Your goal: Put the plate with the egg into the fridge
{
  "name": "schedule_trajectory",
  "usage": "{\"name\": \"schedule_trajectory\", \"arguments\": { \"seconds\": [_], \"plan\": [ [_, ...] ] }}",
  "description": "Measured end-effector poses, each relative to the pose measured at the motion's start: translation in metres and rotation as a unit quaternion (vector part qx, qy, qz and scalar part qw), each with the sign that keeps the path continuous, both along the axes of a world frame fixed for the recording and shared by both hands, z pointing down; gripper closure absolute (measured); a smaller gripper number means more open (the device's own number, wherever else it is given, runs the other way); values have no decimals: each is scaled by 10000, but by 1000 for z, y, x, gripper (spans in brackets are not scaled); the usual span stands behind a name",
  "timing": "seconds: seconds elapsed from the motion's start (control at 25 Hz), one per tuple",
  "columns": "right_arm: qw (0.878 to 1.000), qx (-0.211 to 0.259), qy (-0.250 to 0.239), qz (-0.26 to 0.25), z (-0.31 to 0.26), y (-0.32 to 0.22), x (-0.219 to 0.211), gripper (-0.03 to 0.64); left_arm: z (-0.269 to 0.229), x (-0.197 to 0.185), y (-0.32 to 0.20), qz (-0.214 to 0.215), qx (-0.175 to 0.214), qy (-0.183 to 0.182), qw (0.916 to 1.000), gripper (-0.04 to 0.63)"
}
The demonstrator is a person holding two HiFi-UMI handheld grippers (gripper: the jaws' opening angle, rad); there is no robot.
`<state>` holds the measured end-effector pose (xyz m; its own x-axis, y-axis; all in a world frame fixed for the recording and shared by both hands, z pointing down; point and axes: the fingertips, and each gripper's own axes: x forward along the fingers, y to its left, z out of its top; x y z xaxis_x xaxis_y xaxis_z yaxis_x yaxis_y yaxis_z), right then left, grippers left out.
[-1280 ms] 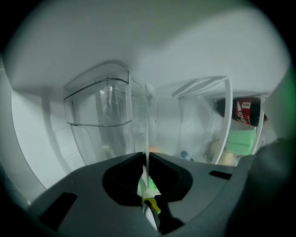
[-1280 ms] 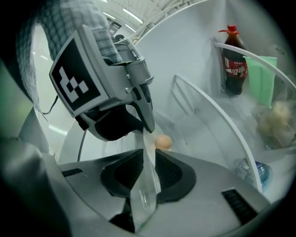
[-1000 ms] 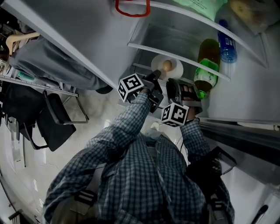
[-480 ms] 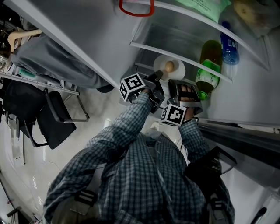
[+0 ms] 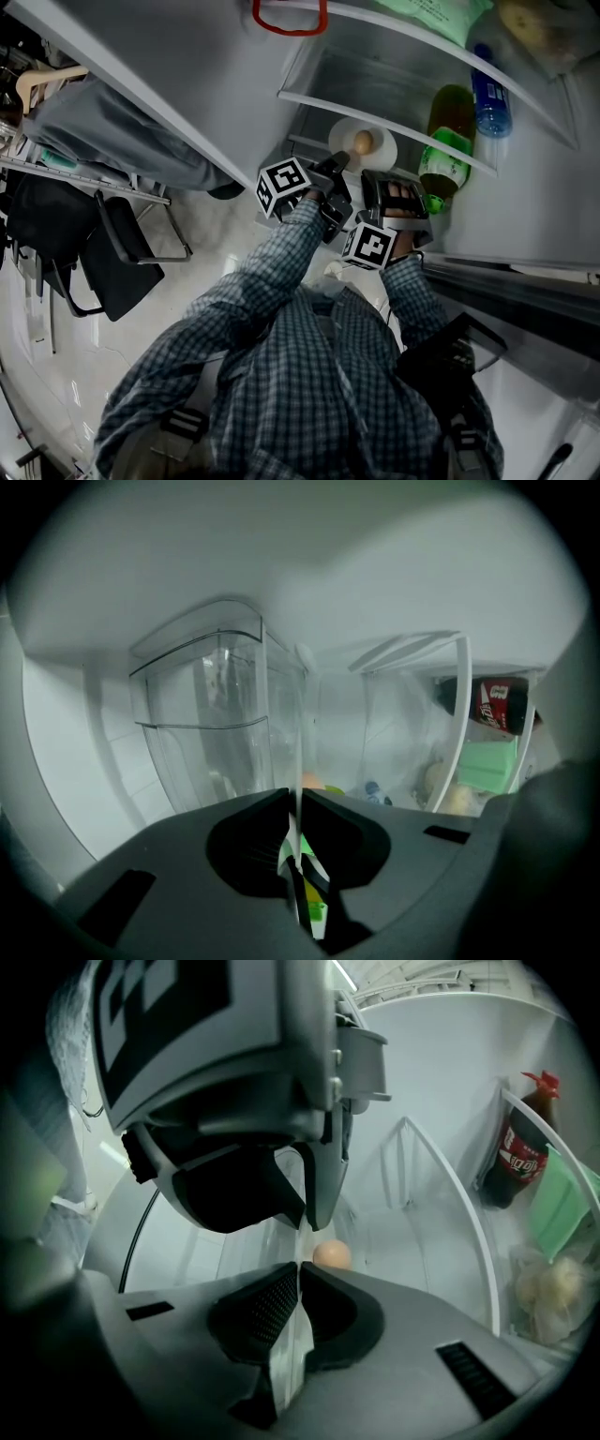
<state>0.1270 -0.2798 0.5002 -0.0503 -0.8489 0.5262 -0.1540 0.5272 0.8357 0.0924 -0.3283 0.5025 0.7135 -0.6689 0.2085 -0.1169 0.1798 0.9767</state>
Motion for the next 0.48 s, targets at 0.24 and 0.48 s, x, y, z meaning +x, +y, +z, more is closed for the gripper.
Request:
{"name": "schedule_trajectory", "arguments": {
  "seconds": [0.24, 0.48],
  "plan": [
    [9998, 56, -103, 148, -2, -3, 4, 595, -4, 9, 5, 344, 207, 22, 9992, 574],
    [9998, 10, -109, 159, 2, -5, 5, 595, -6, 10, 11, 476, 247, 27, 9986, 573]
  ]
}}
